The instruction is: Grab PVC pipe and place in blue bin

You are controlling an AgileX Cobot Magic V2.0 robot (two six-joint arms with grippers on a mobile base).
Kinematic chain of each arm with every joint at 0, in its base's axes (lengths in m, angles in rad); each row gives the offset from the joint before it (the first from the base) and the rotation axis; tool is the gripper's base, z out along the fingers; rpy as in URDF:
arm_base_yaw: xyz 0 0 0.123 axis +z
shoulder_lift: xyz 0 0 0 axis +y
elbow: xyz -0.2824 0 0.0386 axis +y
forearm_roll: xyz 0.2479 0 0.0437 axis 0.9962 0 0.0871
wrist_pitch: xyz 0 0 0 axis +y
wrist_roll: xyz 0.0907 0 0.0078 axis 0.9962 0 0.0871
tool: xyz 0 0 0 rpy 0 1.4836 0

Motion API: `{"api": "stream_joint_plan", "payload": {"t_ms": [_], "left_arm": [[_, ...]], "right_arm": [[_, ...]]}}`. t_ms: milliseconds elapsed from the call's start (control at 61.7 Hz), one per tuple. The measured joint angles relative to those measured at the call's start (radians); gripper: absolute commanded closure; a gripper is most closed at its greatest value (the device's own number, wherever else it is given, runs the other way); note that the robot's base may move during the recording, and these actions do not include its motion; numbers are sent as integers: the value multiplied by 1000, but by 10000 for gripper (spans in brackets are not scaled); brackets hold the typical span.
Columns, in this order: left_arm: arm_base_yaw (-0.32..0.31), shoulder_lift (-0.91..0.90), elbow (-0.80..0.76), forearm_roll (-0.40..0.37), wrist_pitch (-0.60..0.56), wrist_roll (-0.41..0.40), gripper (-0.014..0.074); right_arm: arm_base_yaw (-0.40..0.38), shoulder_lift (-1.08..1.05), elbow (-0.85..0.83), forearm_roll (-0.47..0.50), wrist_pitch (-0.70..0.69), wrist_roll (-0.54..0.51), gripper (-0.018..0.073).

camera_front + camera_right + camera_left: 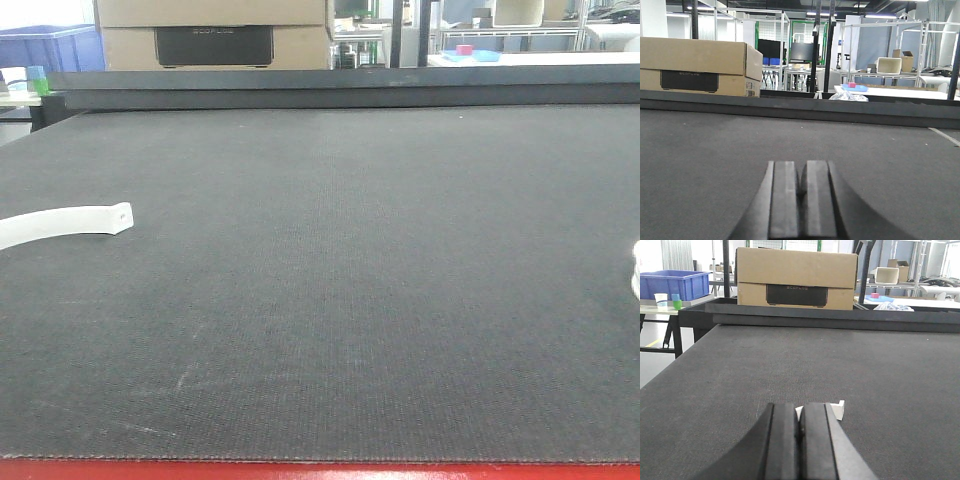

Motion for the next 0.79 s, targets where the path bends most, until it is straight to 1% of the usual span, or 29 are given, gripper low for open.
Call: {"api": "stream_joint_plan", "payload": {"t_ms": [794], "left_arm": [[0,0,0,0,0,0,707]], "right_arm": [[0,0,0,0,0,0,727]]}}
